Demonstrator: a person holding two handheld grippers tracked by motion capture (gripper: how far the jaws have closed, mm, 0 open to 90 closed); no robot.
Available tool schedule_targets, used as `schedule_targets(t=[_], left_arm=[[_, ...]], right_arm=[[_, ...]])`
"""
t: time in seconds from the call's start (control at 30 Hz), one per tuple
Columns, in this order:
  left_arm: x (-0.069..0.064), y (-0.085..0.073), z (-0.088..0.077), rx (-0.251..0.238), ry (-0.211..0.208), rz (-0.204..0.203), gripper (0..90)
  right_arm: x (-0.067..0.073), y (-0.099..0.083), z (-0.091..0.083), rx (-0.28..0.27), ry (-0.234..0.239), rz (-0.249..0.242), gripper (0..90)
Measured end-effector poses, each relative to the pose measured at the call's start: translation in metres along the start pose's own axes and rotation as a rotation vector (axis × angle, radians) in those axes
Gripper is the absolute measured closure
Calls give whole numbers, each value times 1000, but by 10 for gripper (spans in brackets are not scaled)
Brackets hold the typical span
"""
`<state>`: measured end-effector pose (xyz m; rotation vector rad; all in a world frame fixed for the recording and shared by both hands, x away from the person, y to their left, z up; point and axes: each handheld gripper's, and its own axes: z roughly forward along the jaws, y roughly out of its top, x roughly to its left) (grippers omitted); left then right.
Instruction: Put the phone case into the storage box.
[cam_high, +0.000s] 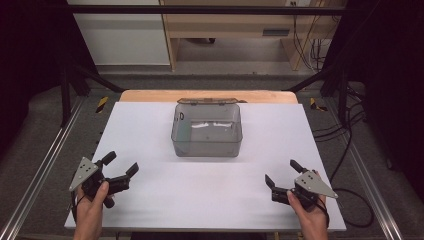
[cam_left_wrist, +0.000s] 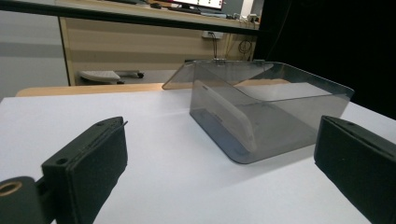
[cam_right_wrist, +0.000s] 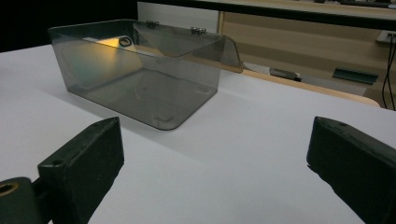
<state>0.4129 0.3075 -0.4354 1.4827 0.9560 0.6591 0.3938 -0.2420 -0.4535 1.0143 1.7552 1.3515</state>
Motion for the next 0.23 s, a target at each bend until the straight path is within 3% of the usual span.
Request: schedule_targets(t=[0.17, 0.23], left_arm=[[-6, -1, -7, -4, 21, 47, 26], [-5, -1, -9, -14, 21, 44, 30]], right_arm=[[-1, 0, -1, -12, 5, 17, 47], [-1, 0, -1, -15, 5, 34, 47]])
